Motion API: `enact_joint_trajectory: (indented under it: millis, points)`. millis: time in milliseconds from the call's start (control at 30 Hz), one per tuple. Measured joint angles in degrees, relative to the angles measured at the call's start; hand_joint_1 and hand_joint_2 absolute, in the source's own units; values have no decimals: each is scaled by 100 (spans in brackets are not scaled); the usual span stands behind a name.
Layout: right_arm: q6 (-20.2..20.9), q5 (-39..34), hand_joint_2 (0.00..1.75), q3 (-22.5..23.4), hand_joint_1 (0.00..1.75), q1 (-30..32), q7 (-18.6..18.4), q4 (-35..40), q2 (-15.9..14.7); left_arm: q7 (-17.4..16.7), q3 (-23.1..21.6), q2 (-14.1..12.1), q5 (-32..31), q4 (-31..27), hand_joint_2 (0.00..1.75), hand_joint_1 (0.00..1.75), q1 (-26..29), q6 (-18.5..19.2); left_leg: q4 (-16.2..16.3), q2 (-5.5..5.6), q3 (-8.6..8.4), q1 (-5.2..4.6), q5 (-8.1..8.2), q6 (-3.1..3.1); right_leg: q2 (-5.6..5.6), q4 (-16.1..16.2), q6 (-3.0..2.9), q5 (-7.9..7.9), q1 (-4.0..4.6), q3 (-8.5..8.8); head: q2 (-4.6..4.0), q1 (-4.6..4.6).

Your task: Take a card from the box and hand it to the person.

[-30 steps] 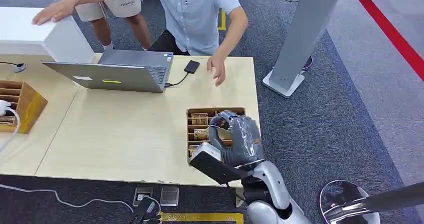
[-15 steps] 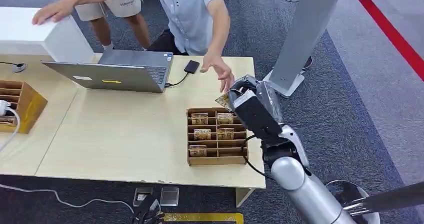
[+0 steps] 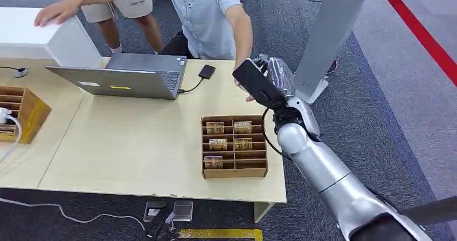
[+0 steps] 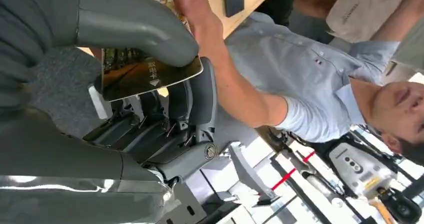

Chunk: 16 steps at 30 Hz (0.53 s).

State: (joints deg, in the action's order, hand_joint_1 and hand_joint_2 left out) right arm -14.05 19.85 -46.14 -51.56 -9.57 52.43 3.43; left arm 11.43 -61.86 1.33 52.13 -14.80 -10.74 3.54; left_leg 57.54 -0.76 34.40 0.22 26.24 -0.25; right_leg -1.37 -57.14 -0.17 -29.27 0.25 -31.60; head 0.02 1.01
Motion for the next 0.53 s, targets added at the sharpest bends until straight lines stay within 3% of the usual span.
enact_joint_trajectory:
  millis: [67,100,267,533]
  points:
    - [-2,52,175,-48,152,-109,-13,-302,126,0,0,2,-17,0,175,0,-13,-2,0,0,0,0,-1,1,0,0,0,0,0,1,0,-4]
    - [-7,59,175,-81,0,-165,-20,-477,205,7,0,4,-30,0,175,0,-16,-7,0,0,0,0,-1,1,0,0,0,0,0,0,0,-4]
    - [-57,74,175,-146,0,-359,46,-1129,437,44,0,9,-153,0,175,0,-27,-2,0,-1,0,0,-3,4,0,0,0,0,0,0,0,-4]
    - [-122,129,175,-227,0,-450,81,-1597,548,57,2,9,-223,-2,175,0,-62,-26,1,-1,-1,-1,-3,4,0,1,1,1,-1,0,0,-4]
